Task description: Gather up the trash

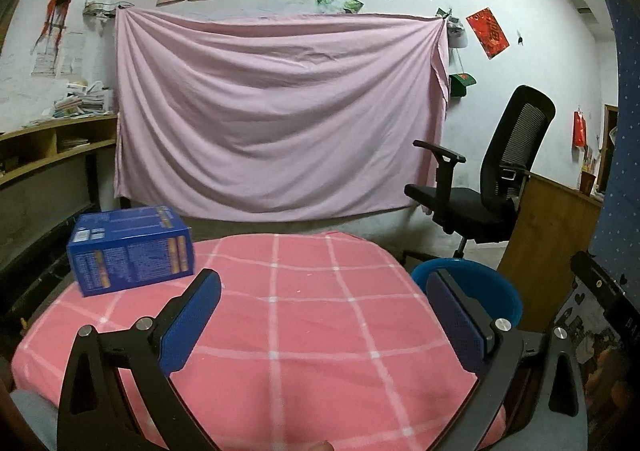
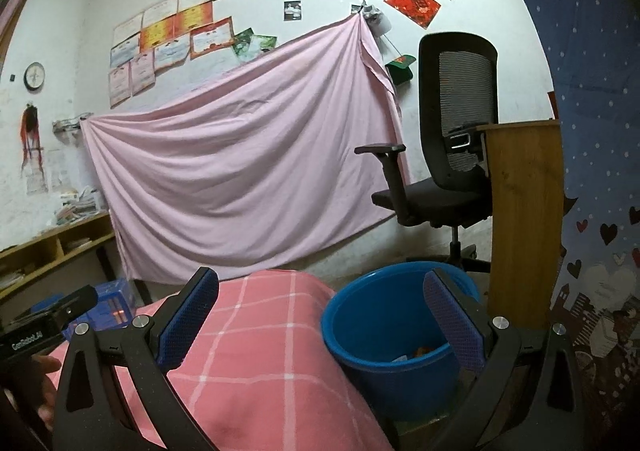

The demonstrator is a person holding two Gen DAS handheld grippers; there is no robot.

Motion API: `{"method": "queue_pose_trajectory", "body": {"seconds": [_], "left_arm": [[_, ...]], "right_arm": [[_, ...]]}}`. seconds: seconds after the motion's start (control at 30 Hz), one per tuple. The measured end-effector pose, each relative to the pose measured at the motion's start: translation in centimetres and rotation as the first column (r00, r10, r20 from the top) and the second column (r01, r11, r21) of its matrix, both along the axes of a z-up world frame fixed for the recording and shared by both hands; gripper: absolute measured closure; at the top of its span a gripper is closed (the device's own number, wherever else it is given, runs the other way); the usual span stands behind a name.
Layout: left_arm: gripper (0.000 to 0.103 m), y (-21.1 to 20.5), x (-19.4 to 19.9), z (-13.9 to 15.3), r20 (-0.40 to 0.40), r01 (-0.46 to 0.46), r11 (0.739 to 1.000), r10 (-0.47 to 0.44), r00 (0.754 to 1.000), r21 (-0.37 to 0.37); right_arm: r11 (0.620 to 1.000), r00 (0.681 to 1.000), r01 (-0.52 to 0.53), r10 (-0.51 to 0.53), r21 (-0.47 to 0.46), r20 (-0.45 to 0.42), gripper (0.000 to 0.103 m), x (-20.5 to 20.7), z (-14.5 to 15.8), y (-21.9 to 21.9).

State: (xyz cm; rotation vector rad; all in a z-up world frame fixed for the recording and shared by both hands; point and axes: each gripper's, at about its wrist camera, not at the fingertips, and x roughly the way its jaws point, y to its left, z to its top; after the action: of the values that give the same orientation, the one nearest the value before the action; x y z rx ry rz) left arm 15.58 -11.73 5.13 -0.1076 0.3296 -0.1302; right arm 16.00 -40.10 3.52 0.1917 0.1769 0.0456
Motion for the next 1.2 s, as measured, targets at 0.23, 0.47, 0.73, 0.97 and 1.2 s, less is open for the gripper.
{"method": "queue_pose_trajectory", "body": {"seconds": [0.23,0.47,0.73,0.97,1.2], "left_arm": [[0.002,2.0,-3.0,-0.1,0.021,-0.019,1.000,0.018,1.000,0.018],[0.002,3.5,-5.9,-1.0,0.026,-0.016,1.000,0.016,1.000,0.007],[0.002,4.3,-9.4,-2.8,0.050,-0.014,0.999,0.012,0.999,0.031],[0.002,5.3,-11.0,-4.4,0.063,-0.017,0.999,0.014,0.998,0.050],[0.002,6.4,-11.5,-5.8,0.012,-0.047,0.998,0.046,0.999,0.050]], "right_arm": [[1.000,1.000,0.015,-0.015,-0.020,0.019,0.000,-2.5,0.4,2.0],[0.999,0.999,0.026,-0.024,-0.033,0.039,0.000,-5.8,-0.1,4.1],[0.997,0.998,0.035,-0.032,-0.068,0.051,0.000,-9.2,-1.2,7.0],[0.996,0.999,0.028,-0.025,-0.086,0.037,0.000,-10.8,-3.0,9.0],[0.992,1.000,-0.010,0.013,-0.126,0.022,0.000,-11.6,-4.7,10.7]]}}
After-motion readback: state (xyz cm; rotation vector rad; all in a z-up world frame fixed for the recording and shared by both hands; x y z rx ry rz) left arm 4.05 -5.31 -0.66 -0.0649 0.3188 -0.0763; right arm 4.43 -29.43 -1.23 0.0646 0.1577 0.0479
